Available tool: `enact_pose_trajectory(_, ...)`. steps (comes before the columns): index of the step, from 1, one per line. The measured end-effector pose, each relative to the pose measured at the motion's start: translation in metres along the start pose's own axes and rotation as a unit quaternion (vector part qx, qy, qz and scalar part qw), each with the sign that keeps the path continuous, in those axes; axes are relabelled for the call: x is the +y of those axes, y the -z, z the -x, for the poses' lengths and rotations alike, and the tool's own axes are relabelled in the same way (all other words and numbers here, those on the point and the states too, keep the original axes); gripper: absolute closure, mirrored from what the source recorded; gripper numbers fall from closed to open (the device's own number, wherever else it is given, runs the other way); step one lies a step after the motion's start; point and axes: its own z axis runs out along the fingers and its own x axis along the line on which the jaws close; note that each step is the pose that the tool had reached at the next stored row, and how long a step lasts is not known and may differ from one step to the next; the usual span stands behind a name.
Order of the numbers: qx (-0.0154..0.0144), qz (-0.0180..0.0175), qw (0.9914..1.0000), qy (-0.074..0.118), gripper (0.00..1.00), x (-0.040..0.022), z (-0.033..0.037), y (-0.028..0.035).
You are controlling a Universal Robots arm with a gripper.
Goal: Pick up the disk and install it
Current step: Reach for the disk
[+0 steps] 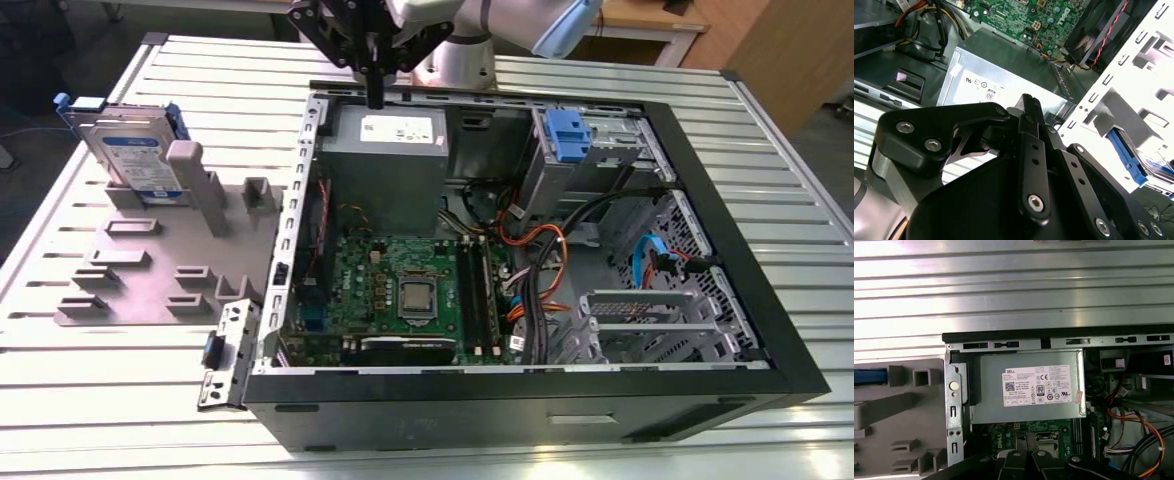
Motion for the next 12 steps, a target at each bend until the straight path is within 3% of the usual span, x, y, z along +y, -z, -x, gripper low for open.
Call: enact_pose_trajectory(12, 0.0, 0.0, 1.0, 0.0, 0.89, -0.0004, -0.0056, 0.0001)
